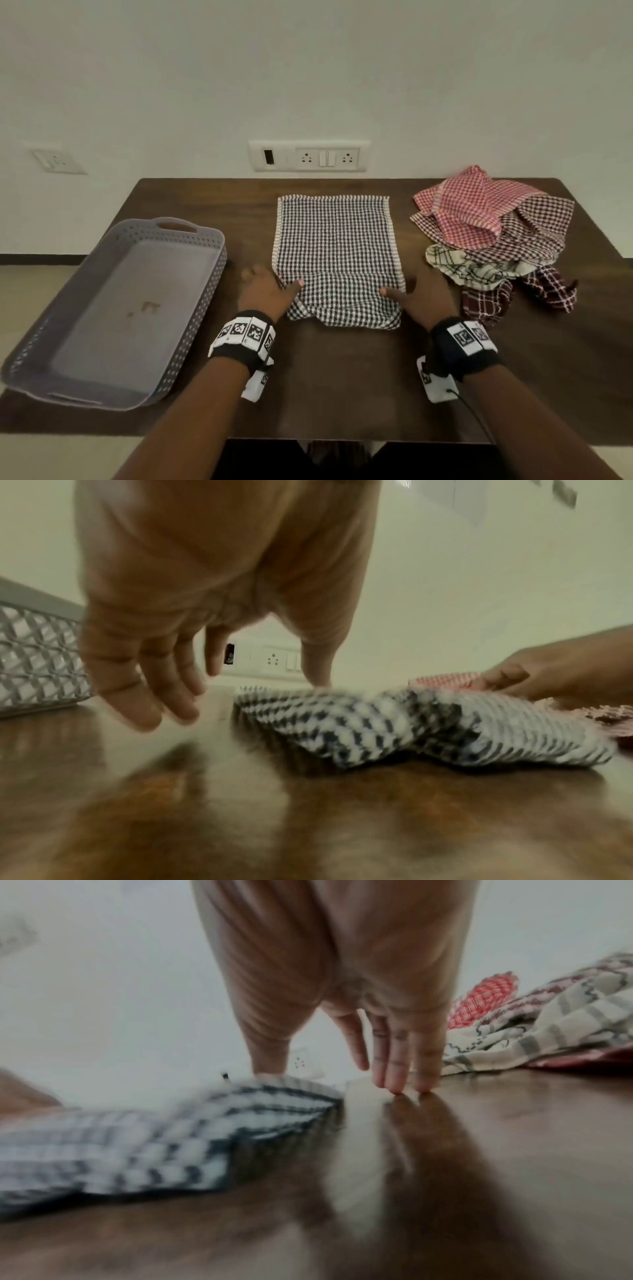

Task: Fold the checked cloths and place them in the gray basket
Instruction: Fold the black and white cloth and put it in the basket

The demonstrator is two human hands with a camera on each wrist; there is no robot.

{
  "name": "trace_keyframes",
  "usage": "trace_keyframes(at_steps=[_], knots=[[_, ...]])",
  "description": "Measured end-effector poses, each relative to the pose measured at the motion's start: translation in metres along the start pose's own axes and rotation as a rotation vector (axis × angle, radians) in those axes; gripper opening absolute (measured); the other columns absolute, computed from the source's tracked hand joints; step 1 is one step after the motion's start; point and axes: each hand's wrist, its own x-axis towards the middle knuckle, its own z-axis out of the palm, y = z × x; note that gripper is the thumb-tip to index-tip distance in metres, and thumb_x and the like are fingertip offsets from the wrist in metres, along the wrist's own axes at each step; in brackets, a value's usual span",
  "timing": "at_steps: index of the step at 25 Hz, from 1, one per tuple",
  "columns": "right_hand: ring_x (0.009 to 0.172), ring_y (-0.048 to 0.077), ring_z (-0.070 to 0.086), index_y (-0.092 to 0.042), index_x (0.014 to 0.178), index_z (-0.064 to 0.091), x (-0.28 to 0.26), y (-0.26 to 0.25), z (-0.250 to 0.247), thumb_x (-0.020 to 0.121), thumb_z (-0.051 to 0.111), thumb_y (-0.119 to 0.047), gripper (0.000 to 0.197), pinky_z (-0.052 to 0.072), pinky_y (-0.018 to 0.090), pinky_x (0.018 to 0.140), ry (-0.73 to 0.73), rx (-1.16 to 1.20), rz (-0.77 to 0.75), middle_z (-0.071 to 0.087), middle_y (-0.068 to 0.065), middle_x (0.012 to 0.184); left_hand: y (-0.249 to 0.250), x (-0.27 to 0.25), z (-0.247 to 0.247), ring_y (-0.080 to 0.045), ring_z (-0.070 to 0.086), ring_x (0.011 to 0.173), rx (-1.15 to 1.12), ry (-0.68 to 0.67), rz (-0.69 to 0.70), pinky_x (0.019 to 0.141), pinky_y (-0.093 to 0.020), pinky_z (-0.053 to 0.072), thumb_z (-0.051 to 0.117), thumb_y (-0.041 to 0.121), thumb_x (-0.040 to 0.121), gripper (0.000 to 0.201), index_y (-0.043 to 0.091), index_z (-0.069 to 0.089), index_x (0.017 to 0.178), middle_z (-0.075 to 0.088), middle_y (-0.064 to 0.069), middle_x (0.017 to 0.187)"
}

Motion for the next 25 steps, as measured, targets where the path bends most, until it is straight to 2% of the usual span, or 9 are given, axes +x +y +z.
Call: trace_keyframes(at_steps=[3,6,10,13,15,17,19,22,25], knots=[[0.077,0.024,0.063,-0.013,0.079,0.060,-0.033,0.009,0.019,0.064,0.064,-0.081,0.070,0.049,0.032,0.062,-0.071,-0.116,0.092,0.064,0.002,0.079,0.002,-0.021,0.003,-0.034,0.060,0.111,-0.017,-0.242,-0.090,0.088,-0.035,0.046,0.063,0.058,0.083,0.068,0.002,0.055,0.122,0.060,-0.015,0.124],[0.073,0.025,0.060,-0.016,0.063,0.050,-0.050,-0.003,0.020,0.089,0.065,-0.039,0.037,0.032,0.025,0.051,-0.121,-0.020,0.046,0.056,0.000,0.065,0.011,-0.034,0.008,-0.029,0.063,0.095,-0.118,-0.209,-0.046,0.084,-0.034,0.050,0.061,0.031,0.080,0.033,0.010,0.064,0.105,0.068,-0.010,0.111],[0.094,0.019,0.064,-0.015,0.098,0.066,-0.061,-0.007,-0.001,0.098,0.053,-0.018,0.014,0.050,0.032,0.080,0.121,0.647,0.030,0.071,0.005,0.100,0.007,-0.037,-0.007,-0.027,0.066,0.097,-0.619,-0.046,-0.049,0.087,-0.035,0.052,0.059,0.014,0.088,0.021,0.012,0.067,0.107,0.071,-0.009,0.109],[0.090,0.020,0.065,-0.011,0.108,0.063,-0.066,-0.015,-0.009,0.101,0.046,-0.012,0.019,0.052,0.037,0.082,0.062,1.117,0.193,0.071,0.008,0.104,0.001,-0.037,-0.020,-0.020,0.066,0.083,-1.317,-0.216,-0.310,0.067,-0.036,0.057,0.049,0.011,0.098,0.018,0.014,0.062,0.109,0.071,-0.006,0.103],[0.088,0.019,0.064,-0.007,0.106,0.062,-0.063,-0.021,-0.005,0.102,0.043,-0.015,0.021,0.051,0.032,0.077,0.055,0.950,0.232,0.070,0.008,0.101,0.001,-0.042,-0.017,-0.022,0.064,0.085,-1.129,-0.207,-0.327,0.063,-0.032,0.054,0.047,0.023,0.100,0.027,0.009,0.062,0.118,0.068,-0.008,0.114],[0.094,0.026,0.065,-0.003,0.099,0.065,-0.063,-0.018,-0.002,0.101,0.047,-0.026,0.029,0.052,0.040,0.085,0.022,0.755,0.280,0.072,0.014,0.104,-0.006,-0.051,-0.011,-0.031,0.062,0.111,-0.712,-0.201,-0.241,0.090,-0.039,0.053,0.057,0.047,0.093,0.058,0.005,0.055,0.133,0.060,-0.014,0.134],[0.096,0.028,0.070,-0.002,0.102,0.069,-0.069,-0.004,0.004,0.090,0.067,-0.041,0.041,0.055,0.043,0.088,-0.119,0.709,0.313,0.075,0.011,0.103,-0.018,-0.066,-0.009,-0.031,0.053,0.128,-0.415,-0.283,-0.123,0.106,-0.037,0.042,0.075,0.042,0.081,0.075,0.004,0.047,0.140,0.054,-0.012,0.142],[0.102,0.017,0.070,-0.016,0.125,0.058,-0.075,0.047,0.019,0.053,0.091,-0.056,0.088,0.057,0.041,0.089,-0.306,0.435,0.195,0.071,-0.002,0.117,-0.038,-0.078,0.001,-0.031,0.062,0.113,-0.089,-0.307,-0.012,0.093,-0.034,0.049,0.072,0.021,0.080,0.057,0.005,0.051,0.130,0.062,-0.014,0.127],[0.100,0.011,0.068,-0.025,0.119,0.057,-0.096,0.057,0.016,0.059,0.081,-0.039,0.067,0.056,0.041,0.089,-0.333,0.316,0.047,0.071,-0.009,0.111,-0.045,-0.086,0.004,-0.021,0.067,0.077,-0.421,-0.361,-0.123,0.060,-0.030,0.057,0.065,0.014,0.086,0.037,0.005,0.056,0.121,0.070,-0.011,0.103]])
